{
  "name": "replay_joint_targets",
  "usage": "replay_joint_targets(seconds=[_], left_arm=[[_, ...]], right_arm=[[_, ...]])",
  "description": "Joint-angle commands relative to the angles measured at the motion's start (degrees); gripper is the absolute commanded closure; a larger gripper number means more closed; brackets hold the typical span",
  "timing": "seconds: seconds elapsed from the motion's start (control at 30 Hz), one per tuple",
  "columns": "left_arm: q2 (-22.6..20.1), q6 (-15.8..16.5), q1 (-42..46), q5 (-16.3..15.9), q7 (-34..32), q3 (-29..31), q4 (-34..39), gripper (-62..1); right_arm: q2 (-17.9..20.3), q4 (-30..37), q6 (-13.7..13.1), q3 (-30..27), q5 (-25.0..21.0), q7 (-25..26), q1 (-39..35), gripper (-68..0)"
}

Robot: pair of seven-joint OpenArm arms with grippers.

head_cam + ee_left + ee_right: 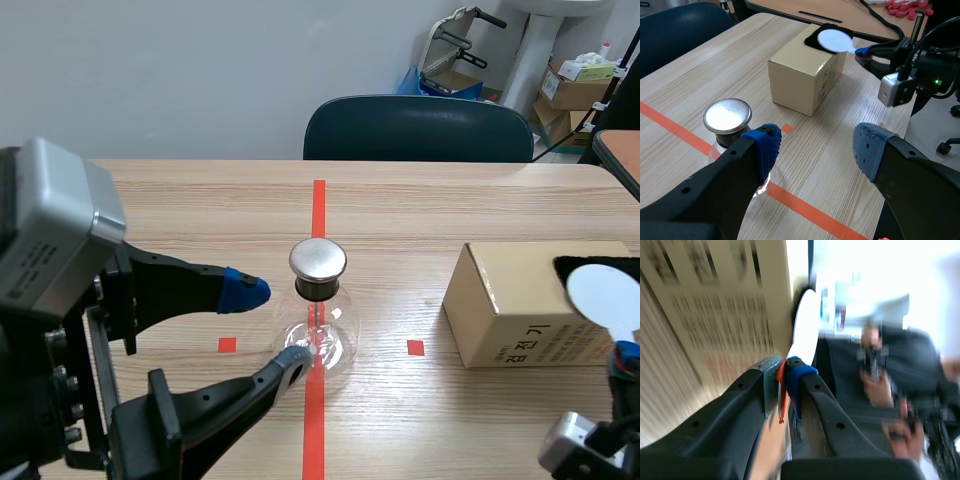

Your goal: Do the electroscope experiment

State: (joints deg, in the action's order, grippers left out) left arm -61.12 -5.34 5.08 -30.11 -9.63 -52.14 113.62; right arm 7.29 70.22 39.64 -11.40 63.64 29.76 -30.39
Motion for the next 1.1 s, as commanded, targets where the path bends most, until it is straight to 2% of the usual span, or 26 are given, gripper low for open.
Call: replay_joint_targets(seconds=[0.0, 0.1, 0.17, 0.2, 0.33, 0.4, 0.53, 0.6, 0.67, 0.77, 0.83, 0.87, 0.97, 1.0, 1.07], left_arm=[[0.31, 0.11, -0.02, -0.33, -0.87, 0.09, 1.62, -34.1], [0.31, 0.11, -0.04, -0.33, -1.05, 0.11, 1.62, -34.1], [0.31, 0.11, -0.04, -0.33, -1.27, 0.11, 1.62, -34.1], [0.31, 0.11, -0.04, -0.33, -1.27, 0.11, 1.62, -34.1], [0.31, 0.11, -0.04, -0.33, -1.29, 0.11, 1.62, -34.1], [0.31, 0.11, -0.04, -0.33, -1.42, 0.11, 1.62, -34.1], [0.31, 0.11, -0.04, -0.33, -2.54, 0.11, 1.62, -34.1], [0.31, 0.11, -0.04, -0.33, -3.13, 0.11, 1.62, -34.1], [0.31, 0.11, -0.04, -0.33, -3.50, 0.11, 1.62, -34.1], [0.31, 0.11, -0.04, -0.33, -3.61, 0.11, 1.62, -34.1], [0.31, 0.11, -0.04, -0.35, -4.04, 0.11, 1.62, -34.1], [0.31, 0.11, -0.04, -0.35, -4.04, 0.11, 1.62, -34.1], [0.31, 0.11, -0.04, -0.35, -4.04, 0.11, 1.62, -34.1], [0.31, 0.11, -0.04, -0.35, -4.04, 0.11, 1.62, -34.1], [0.31, 0.11, -0.04, -0.35, -4.04, 0.11, 1.62, -34.1]], right_arm=[[0.61, 0.79, 0.17, -0.15, -1.09, -2.82, -0.09, -1.0], [0.35, 0.76, 0.13, -0.17, -1.25, -11.67, -0.11, -1.0], [0.33, 0.76, 0.13, -0.22, -0.96, -13.05, -0.11, -1.0], [0.35, 0.76, 0.13, -0.22, -0.76, -11.91, -0.11, -1.0], [0.33, 0.76, 0.13, -0.15, -0.79, -1.01, -0.09, -1.0], [0.24, 0.76, 0.13, -0.15, -0.90, -0.85, -0.09, -1.0], [0.02, 0.76, 0.13, -0.20, -1.01, -13.18, -0.11, -1.0], [0.02, 0.76, 0.13, -0.22, -0.81, -14.97, -0.11, -1.0], [0.02, 0.76, 0.13, -0.20, -0.26, -11.43, -0.09, -1.0], [0.04, 0.76, 0.15, -0.15, 0.26, -1.79, -0.09, -1.0], [0.02, 0.76, 0.17, -0.15, 0.22, -0.09, -0.09, -1.0], [0.02, 0.76, 0.17, -0.15, 0.11, -1.68, -0.11, -1.0], [0.04, 0.76, 0.17, -0.22, -0.20, -11.82, -0.11, -1.0], [0.15, 0.76, 0.17, -0.22, -0.17, -13.75, -0.11, -1.0], [0.37, 0.76, 0.15, -0.17, 0.42, -13.42, -0.09, -1.0]])
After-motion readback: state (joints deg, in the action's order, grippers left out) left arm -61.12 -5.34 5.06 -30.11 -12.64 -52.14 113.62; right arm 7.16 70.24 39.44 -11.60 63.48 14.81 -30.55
